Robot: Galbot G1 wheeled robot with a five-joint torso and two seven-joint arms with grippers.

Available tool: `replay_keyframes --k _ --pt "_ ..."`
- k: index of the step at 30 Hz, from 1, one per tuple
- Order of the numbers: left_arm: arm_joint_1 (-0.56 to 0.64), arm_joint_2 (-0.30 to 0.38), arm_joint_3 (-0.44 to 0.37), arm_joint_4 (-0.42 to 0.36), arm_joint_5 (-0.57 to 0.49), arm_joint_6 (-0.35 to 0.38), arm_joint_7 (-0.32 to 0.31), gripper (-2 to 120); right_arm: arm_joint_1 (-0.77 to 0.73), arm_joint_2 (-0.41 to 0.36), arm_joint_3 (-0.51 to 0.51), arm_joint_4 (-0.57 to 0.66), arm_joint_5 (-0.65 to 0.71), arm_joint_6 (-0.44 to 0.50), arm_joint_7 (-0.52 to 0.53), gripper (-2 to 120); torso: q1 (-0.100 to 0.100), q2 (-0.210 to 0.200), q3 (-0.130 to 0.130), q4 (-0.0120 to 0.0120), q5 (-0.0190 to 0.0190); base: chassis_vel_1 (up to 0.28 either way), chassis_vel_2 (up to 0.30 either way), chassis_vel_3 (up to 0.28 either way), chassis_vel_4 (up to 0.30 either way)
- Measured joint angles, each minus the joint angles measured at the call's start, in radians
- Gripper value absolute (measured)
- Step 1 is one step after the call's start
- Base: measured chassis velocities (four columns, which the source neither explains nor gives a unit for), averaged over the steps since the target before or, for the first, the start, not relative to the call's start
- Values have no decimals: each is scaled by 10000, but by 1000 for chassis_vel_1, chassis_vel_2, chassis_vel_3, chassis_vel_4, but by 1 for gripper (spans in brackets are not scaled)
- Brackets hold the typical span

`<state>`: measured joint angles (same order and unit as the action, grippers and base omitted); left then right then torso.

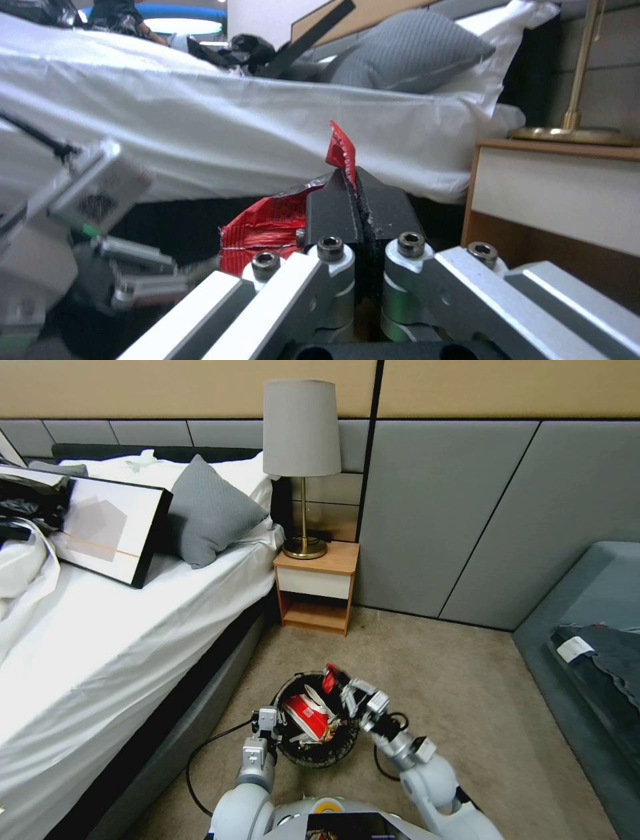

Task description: Pick up the trash bin, then pick up the garbage from the floor and place it into the trash bin.

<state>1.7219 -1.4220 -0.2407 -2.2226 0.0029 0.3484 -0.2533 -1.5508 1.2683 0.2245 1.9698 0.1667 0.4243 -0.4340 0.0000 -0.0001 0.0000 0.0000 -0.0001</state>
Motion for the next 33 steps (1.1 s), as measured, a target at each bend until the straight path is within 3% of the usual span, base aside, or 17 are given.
replay_keyframes --k 14,17,27,29,33 --pt "37 -57 45 -23 43 -1 0 2 234 184 -189 -1277 -430 296 211 0 0 0 0 0 1 0 0 0 0" --pt "41 -59 42 -37 47 -3 0 2 267 193 -180 -1366 -482 369 212 6 0 0 0 1 1 0 0 0 0" --pt "25 -67 9 -75 45 -5 4 2 452 170 -85 -1352 -342 291 281 46 0 0 0 0 1 0 0 0 0" --pt "24 -69 10 -75 43 -6 4 2 460 161 -72 -1341 -333 284 283 48 0 0 0 0 1 0 0 0 0" --pt "6 -80 14 -75 41 -5 6 2 458 142 -22 -1257 -285 206 359 68 0 0 0 0 1 0 0 0 0"
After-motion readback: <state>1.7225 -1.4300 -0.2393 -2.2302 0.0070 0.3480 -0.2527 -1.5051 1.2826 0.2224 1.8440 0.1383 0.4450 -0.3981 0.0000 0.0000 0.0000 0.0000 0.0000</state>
